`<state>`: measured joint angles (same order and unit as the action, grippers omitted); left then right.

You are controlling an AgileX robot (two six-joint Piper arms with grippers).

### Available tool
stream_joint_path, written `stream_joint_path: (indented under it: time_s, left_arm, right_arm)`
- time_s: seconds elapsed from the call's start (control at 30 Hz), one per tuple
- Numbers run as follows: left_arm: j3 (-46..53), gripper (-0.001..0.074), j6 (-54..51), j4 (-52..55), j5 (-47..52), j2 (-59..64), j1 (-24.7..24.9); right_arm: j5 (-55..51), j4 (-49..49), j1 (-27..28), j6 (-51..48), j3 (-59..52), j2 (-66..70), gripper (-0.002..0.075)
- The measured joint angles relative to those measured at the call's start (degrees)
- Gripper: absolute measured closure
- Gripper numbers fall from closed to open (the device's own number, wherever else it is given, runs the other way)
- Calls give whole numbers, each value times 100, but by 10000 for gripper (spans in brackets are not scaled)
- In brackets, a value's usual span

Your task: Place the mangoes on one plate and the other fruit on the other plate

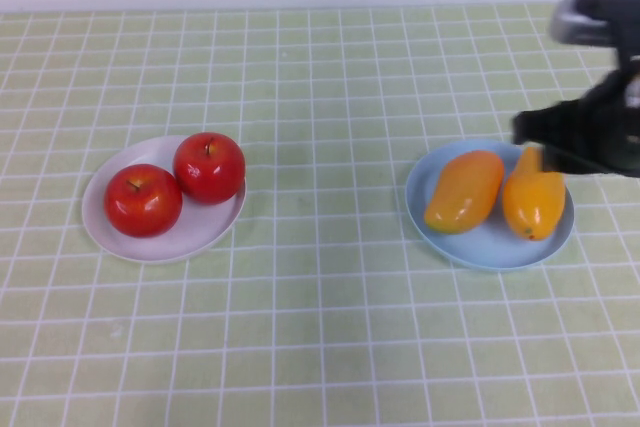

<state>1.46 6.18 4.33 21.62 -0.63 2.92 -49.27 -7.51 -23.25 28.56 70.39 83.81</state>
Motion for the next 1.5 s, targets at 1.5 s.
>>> stream_joint_path:
  time_s: [1.5]
  left_arm:
    - [0, 733, 0, 10, 0, 0, 0]
  right_arm:
    - [3151, 584, 2747, -1803, -6613, -7712, 741]
